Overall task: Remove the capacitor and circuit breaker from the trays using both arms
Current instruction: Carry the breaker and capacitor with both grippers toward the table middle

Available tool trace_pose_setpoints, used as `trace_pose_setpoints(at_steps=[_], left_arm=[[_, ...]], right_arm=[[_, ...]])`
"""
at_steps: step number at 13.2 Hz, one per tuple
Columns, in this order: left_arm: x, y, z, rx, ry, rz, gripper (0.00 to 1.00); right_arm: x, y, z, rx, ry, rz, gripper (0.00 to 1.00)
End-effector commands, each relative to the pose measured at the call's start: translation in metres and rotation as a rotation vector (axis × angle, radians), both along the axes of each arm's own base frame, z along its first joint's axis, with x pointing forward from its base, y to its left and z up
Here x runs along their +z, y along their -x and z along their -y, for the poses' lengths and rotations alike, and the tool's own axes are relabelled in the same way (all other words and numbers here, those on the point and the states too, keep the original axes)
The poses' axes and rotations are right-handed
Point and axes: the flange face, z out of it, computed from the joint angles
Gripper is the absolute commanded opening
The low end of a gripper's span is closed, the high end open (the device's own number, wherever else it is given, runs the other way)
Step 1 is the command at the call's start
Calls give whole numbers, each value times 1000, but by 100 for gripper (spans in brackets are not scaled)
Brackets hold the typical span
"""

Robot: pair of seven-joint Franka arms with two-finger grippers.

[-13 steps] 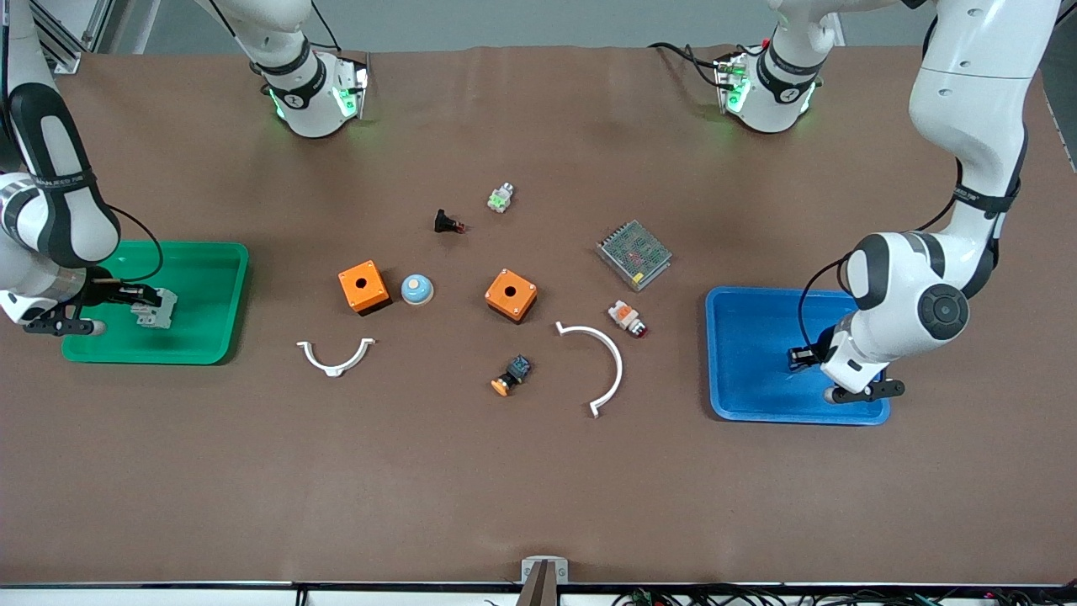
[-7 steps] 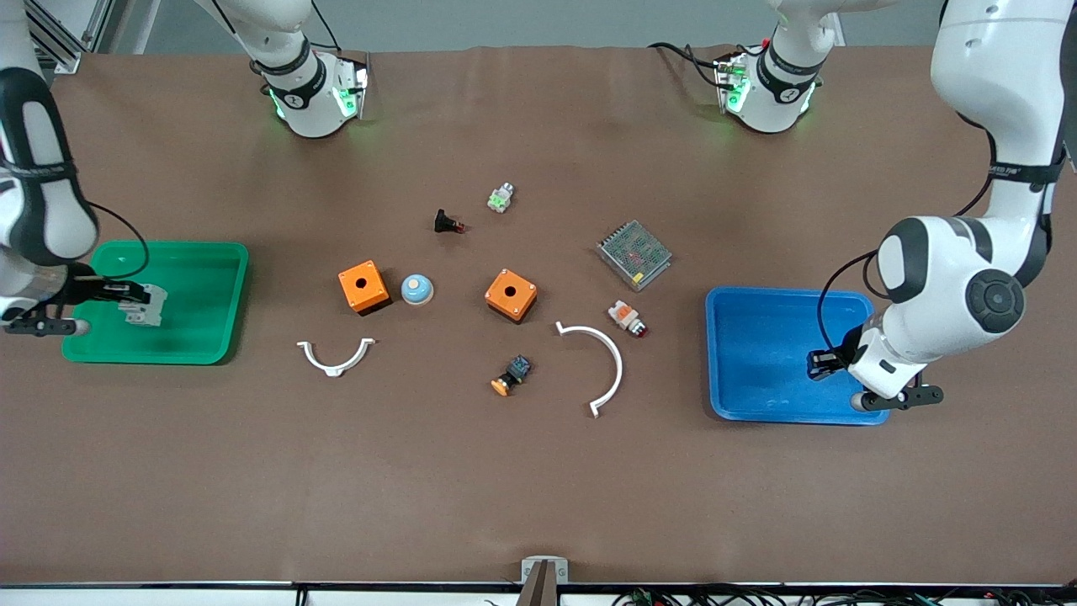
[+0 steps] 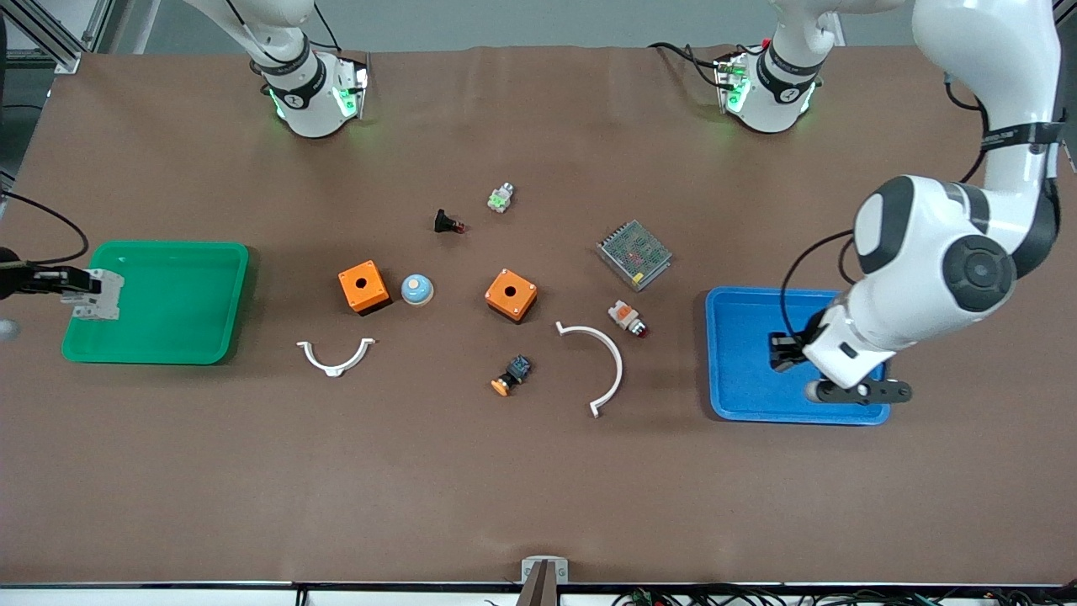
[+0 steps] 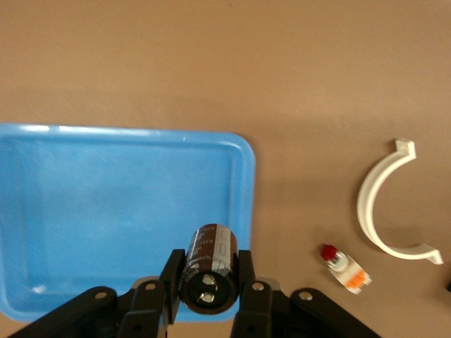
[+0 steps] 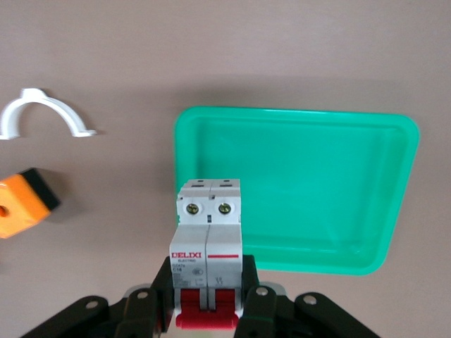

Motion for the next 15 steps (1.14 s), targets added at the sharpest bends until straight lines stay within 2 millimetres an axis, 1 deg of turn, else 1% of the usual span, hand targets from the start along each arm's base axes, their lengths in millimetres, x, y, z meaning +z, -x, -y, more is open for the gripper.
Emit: trace_pose_setpoints(at_steps=[1,3,4,5,6,7,8,9,10,11,12,14,15], left_arm=[[-3,16,48,71,-18,-38,0],[-12,30,90,135,-51,-45,0],[-17,33,105,159,-52,-45,0],[-22,39,121,174,-50,-53,0],[-27,50,146,185,-53,-60,0],[-33,59,168,212,-53,-57,0],[-38,65,187,235,-47,-44,0],[-44,71,200,258,-44,-42,0],[-54,78,215,274,-48,-50,0],[-64,87,229,291,-55,-58,0],[-73,94,243,310,-59,-60,0],[-87,101,255,335,-63,-66,0],[-94,109,266,339,-65,-70,0]], right_arm=[[17,-5,-86,-32,43,-46,18],[10,-8,-162,-41,66,-62,18],[8,-8,-198,-62,62,-58,18],[7,-8,-224,-82,25,-57,18],[1,-9,-247,-96,2,-44,19],[-19,-9,-269,-104,2,-36,19],[-39,-8,-286,-118,3,-15,19],[-61,-8,-305,-126,0,-3,19],[-84,-10,-321,-152,-9,5,19],[-104,-12,-333,-172,-17,10,19],[-118,-12,-348,-173,-23,16,19],[-145,-14,-373,-193,-44,36,19],[-155,-12,-391,-198,-56,43,19]])
